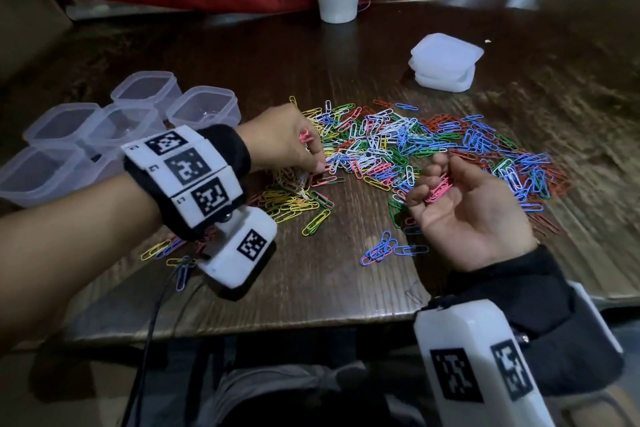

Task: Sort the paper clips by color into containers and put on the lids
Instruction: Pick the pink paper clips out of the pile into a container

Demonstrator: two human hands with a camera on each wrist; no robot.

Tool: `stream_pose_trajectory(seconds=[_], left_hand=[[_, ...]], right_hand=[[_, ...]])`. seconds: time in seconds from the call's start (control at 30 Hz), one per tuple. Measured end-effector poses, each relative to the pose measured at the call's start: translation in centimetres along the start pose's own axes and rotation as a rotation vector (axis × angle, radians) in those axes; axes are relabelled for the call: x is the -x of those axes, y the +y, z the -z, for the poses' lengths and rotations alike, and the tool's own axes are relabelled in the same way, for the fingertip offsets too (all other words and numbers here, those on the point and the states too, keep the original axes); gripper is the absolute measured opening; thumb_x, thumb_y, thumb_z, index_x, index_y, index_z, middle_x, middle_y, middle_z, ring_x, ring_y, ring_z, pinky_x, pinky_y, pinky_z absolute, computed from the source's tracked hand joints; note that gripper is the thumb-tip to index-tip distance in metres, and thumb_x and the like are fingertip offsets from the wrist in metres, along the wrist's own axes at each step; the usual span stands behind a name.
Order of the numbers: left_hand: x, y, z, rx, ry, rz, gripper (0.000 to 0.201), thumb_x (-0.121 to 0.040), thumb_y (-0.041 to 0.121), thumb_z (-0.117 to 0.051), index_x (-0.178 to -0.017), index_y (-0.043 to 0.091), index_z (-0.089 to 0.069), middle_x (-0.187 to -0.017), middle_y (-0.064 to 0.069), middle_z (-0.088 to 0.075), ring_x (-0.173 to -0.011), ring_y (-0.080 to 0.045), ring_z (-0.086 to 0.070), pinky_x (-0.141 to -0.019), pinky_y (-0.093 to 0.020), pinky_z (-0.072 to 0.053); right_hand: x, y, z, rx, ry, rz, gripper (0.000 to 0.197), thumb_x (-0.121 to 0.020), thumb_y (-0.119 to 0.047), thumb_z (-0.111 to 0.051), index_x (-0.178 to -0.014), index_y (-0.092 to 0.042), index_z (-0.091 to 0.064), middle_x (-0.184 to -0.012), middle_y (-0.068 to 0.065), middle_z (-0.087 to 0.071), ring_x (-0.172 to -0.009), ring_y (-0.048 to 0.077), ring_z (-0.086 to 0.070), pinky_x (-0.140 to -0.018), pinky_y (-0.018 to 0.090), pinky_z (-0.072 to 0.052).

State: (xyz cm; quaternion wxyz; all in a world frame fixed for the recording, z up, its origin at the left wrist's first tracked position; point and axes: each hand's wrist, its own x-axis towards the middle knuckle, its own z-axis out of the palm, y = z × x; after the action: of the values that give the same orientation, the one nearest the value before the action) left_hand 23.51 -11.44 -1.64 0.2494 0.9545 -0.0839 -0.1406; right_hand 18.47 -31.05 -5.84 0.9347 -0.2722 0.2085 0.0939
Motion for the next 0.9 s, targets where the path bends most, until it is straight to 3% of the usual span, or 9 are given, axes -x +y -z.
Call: stream_pose_trajectory(seconds=[0.1, 0.2, 0.23, 0.33, 0.4, 0.47, 0.57, 0.7, 0.9], left_hand=[[0.5, 0.7, 0.7, 0.206, 0.049, 0.016, 0.009, -0.070, 0.018, -0.078, -0.072, 0.014, -0.071, -0.042, 0.015, -0.052, -0.045, 0.004, -0.044, -0.054, -0.017, -0.033], [1.2, 3.1, 0.2, 0.378, 0.034, 0.017, 0.011, -0.071, 0.019, -0.077, -0.071, 0.014, -0.068, -0.036, 0.013, -0.041, -0.034, -0.001, -0.029, -0.037, -0.013, -0.022], [1.3, 4.0, -0.3, 0.405, 0.029, -0.005, 0.011, -0.072, 0.017, -0.077, -0.072, 0.011, -0.068, -0.038, 0.012, -0.043, -0.035, -0.001, -0.032, -0.037, -0.012, -0.025], [1.5, 6.0, -1.8, 0.396, 0.016, -0.088, 0.009, -0.072, 0.012, -0.078, -0.072, 0.007, -0.070, -0.060, -0.007, -0.061, -0.056, -0.009, -0.049, -0.057, -0.022, -0.041], [1.4, 6.3, -1.8, 0.400, -0.004, -0.108, 0.011, -0.073, 0.012, -0.078, -0.077, 0.003, -0.072, -0.063, -0.012, -0.066, -0.056, -0.010, -0.052, -0.060, -0.024, -0.046], [0.9, 5.9, -1.2, 0.443, 0.029, -0.103, 0.012, -0.075, 0.009, -0.075, -0.082, 0.002, -0.070, -0.045, 0.005, -0.058, -0.040, 0.002, -0.044, -0.047, -0.008, -0.037], [-0.3, 4.7, -0.4, 0.174, 0.078, -0.125, 0.013, -0.075, 0.014, -0.076, -0.086, 0.008, -0.072, -0.036, 0.014, -0.046, -0.038, 0.003, -0.042, -0.038, -0.008, -0.024], [-1.6, 4.1, -1.2, -0.493, -0.026, -0.245, 0.016, -0.076, 0.026, -0.074, -0.091, 0.028, -0.072, -0.067, 0.010, -0.052, -0.077, -0.011, -0.055, -0.060, -0.022, -0.035], [-2.4, 4.7, -1.7, -0.728, -0.059, -0.406, 0.012, -0.085, 0.028, -0.064, -0.096, 0.026, -0.068, -0.068, 0.009, -0.047, -0.074, -0.012, -0.045, -0.060, -0.025, -0.034]], right_hand=[[0.0, 0.2, -0.3, 0.044, 0.011, -0.002, 0.035, -0.099, -0.024, -0.032, -0.070, -0.012, -0.048, -0.057, -0.003, -0.043, -0.043, 0.005, -0.042, -0.043, 0.009, -0.037], [0.0, 1.3, -1.3, 0.086, 0.006, -0.053, 0.037, -0.099, -0.031, -0.032, -0.075, -0.009, -0.050, -0.061, 0.002, -0.046, -0.051, 0.008, -0.045, -0.045, 0.013, -0.041], [0.0, 1.7, -1.8, 0.079, -0.007, -0.083, 0.040, -0.099, -0.036, -0.032, -0.077, -0.008, -0.051, -0.061, 0.003, -0.049, -0.052, 0.010, -0.048, -0.049, 0.016, -0.045], [0.4, 2.2, -3.0, -0.002, -0.111, -0.152, 0.051, -0.098, -0.042, -0.030, -0.083, -0.003, -0.060, -0.065, 0.005, -0.060, -0.061, 0.013, -0.054, -0.071, 0.025, -0.051], [0.4, 1.9, -2.9, -0.008, -0.125, -0.126, 0.047, -0.100, -0.032, -0.030, -0.079, -0.002, -0.060, -0.060, 0.004, -0.064, -0.053, 0.011, -0.058, -0.061, 0.022, -0.053], [0.3, 1.2, -2.2, -0.018, -0.067, -0.084, 0.040, -0.100, -0.022, -0.032, -0.072, -0.004, -0.054, -0.050, 0.003, -0.057, -0.042, 0.008, -0.054, -0.049, 0.017, -0.051], [0.2, 0.1, -0.8, -0.062, 0.028, -0.040, 0.029, -0.098, -0.013, -0.035, -0.074, -0.007, -0.050, -0.052, 0.001, -0.050, -0.040, 0.007, -0.050, -0.046, 0.015, -0.048], [0.4, -1.1, -0.1, -0.002, 0.007, -0.035, 0.016, -0.090, -0.008, -0.041, -0.077, -0.011, -0.049, -0.051, -0.003, -0.041, -0.037, 0.005, -0.037, -0.039, 0.010, -0.037], [0.6, -1.6, 0.2, 0.100, -0.029, -0.012, 0.026, -0.094, -0.020, -0.036, -0.071, -0.015, -0.047, -0.042, -0.007, -0.031, -0.031, 0.005, -0.026, -0.037, 0.010, -0.026]])
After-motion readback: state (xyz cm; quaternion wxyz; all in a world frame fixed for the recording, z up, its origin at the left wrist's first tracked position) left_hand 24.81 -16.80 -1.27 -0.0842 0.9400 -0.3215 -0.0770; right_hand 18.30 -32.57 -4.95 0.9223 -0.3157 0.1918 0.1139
